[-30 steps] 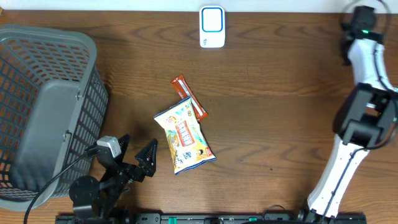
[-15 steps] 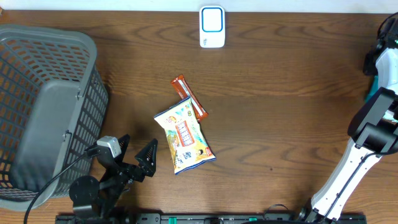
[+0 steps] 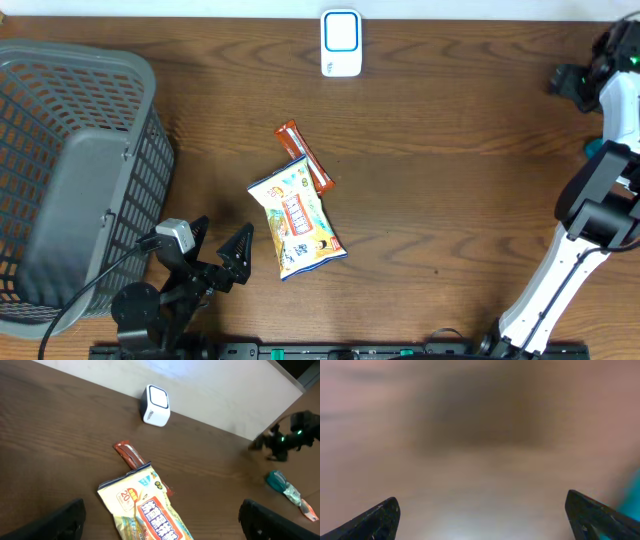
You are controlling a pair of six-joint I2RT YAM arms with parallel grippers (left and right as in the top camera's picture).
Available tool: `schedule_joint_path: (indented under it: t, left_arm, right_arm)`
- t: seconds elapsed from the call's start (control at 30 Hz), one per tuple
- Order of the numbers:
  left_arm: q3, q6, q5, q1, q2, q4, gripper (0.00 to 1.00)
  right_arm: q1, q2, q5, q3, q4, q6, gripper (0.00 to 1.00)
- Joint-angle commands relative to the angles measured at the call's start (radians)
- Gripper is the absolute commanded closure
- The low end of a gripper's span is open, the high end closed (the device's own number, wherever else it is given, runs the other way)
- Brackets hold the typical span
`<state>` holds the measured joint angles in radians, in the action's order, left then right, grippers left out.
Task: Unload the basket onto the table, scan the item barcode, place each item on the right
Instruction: 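Carry the bottle to the table's right edge and release it, then reach the right gripper to the printed snack bag and grasp it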
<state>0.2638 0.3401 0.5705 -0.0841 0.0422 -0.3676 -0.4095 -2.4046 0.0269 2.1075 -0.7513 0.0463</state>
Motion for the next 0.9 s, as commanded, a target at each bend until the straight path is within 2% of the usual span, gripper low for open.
schedule_joint_path:
  t: [0.0, 0.07, 0.13, 0.23, 0.37, 0.57, 0.87]
  left_arm:
    - [0.000, -0.002, 0.006, -0.003, -0.005, 0.001, 0.02]
    - [0.000, -0.002, 0.006, -0.003, -0.005, 0.001, 0.02]
    - [0.000, -0.002, 0.006, -0.003, -0.005, 0.001, 0.02]
    - [0.000, -0.002, 0.006, -0.003, -0.005, 0.001, 0.02]
    - [0.000, -0.002, 0.006, -0.003, -0.005, 0.001, 0.02]
    - [0.000, -0.002, 0.006, -0.003, -0.005, 0.001, 0.02]
    - [0.000, -0.002, 0.006, -0.003, -0.005, 0.001, 0.02]
  right_arm:
    - [0.064, 0.091, 0.715, 0.006, -0.001, 0.186, 0.01]
    - [0.105, 0.084, 0.930, 0.005, -0.001, 0.237, 0.01]
    - [0.157, 0.079, 1.028, 0.005, -0.010, 0.262, 0.01]
    - [0.254, 0.078, 1.037, 0.005, -0.076, 0.256, 0.01]
    - [0.414, 0.078, 1.018, 0.005, -0.161, 0.164, 0.01]
    - [0.638, 0.082, 0.875, 0.005, -0.264, 0.115, 0.01]
    - [0.908, 0.109, 0.286, 0.003, -0.607, 0.152, 0.01]
